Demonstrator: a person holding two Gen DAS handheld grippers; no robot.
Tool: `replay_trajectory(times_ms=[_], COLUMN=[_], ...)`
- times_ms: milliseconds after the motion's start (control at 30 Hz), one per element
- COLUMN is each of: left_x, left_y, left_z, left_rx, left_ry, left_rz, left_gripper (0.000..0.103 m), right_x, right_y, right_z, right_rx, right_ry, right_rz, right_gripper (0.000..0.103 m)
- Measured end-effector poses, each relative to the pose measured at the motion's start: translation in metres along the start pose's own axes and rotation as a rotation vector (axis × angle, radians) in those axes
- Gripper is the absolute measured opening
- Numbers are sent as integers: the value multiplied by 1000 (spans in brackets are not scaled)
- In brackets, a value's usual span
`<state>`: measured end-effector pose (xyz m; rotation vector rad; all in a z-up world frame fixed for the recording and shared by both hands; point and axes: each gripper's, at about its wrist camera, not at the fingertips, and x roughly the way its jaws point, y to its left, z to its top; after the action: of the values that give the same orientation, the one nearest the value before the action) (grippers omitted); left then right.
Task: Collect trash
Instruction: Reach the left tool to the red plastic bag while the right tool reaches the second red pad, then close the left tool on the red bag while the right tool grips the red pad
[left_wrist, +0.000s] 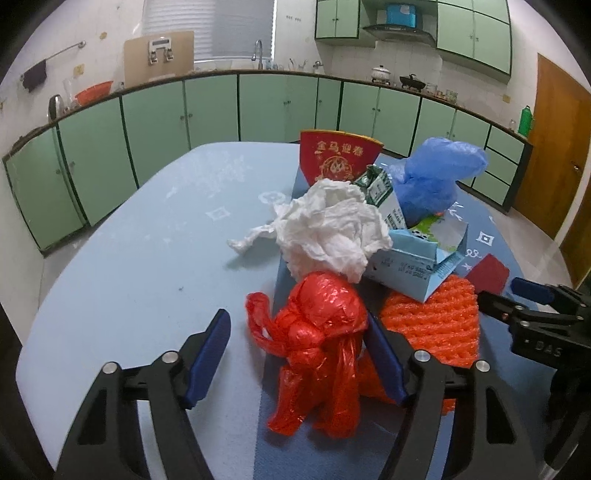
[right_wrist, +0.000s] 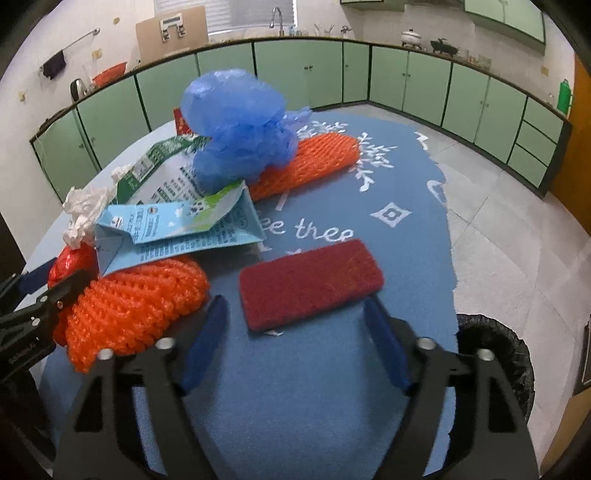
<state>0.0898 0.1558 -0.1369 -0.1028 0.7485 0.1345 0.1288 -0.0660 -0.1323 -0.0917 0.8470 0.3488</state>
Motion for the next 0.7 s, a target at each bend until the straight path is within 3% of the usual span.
replay_trajectory(times_ms=[67, 333, 467, 700], left_x=[2, 10, 16, 6], left_y=[1, 1, 2, 2], left_z=[0, 0, 0, 3], left_rx=[-3, -14, -28, -32], left_ry=[7, 32, 58, 30], left_rz=[0, -10, -31, -28], left_gripper=[72, 71, 43, 36], right_x=[3, 25, 27, 8], right_y=[-5, -10, -9, -14], right_z=[3, 14, 15, 13], right_rx=[10, -1, -9, 17], right_ry=[2, 68, 68, 11], right_rz=[-14, -24, -9, 28], right_gripper=[88, 92, 83, 82])
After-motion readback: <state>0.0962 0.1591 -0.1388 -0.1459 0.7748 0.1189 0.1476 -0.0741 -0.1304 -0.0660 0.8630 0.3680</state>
